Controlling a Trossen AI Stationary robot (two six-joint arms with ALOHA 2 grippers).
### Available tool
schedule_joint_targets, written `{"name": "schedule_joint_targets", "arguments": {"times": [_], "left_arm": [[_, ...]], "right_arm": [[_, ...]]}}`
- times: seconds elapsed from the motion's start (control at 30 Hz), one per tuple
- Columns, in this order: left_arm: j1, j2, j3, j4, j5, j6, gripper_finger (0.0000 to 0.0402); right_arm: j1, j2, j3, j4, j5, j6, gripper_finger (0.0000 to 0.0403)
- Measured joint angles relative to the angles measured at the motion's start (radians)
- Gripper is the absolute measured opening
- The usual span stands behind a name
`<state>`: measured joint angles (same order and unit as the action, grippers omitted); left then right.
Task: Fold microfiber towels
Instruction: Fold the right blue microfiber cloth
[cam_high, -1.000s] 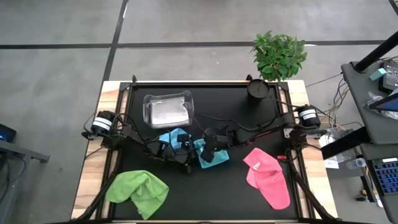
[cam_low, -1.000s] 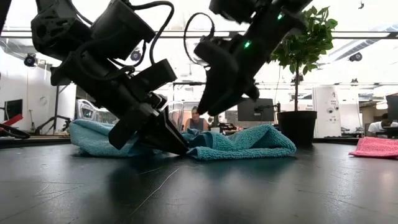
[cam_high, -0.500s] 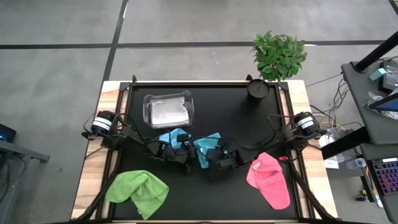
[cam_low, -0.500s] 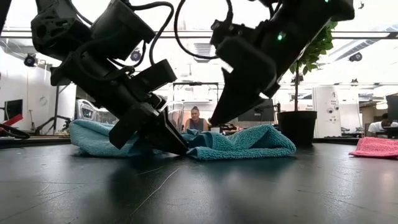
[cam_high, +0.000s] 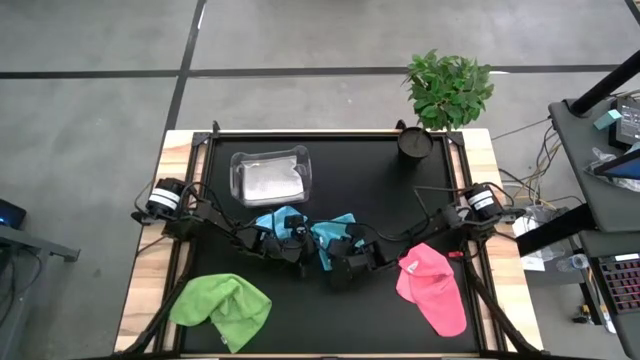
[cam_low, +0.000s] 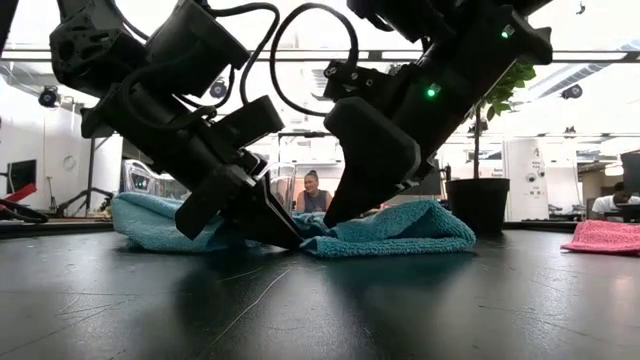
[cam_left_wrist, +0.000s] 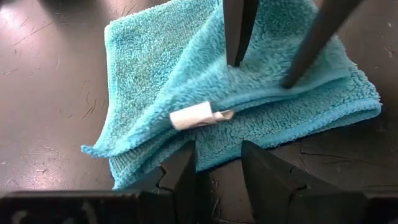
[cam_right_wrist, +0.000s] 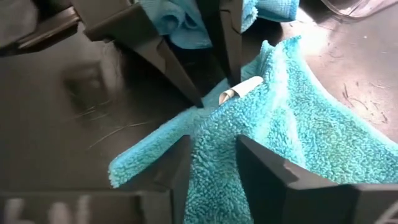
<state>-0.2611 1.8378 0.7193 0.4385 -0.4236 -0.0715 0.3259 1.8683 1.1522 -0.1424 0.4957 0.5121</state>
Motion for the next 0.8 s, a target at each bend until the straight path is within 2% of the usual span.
{"name": "schedule_joint_targets", "arguments": {"times": [0.2, 0.27, 0.8], "left_arm": [[0.0, 0.0, 0.0, 0.0, 0.0, 0.0, 0.0116], [0.0, 0.0, 0.0, 0.0, 0.0, 0.0, 0.0116], [0.0, 0.0, 0.0, -0.001, 0.0, 0.0, 0.0116]], "right_arm": [[-0.005, 0.0, 0.0, 0.004, -0.003, 0.0, 0.0031], [-0.005, 0.0, 0.005, 0.005, -0.003, -0.002, 0.0015], [-0.006, 0.0, 0.041, 0.001, -0.051, 0.026, 0.0014]]}}
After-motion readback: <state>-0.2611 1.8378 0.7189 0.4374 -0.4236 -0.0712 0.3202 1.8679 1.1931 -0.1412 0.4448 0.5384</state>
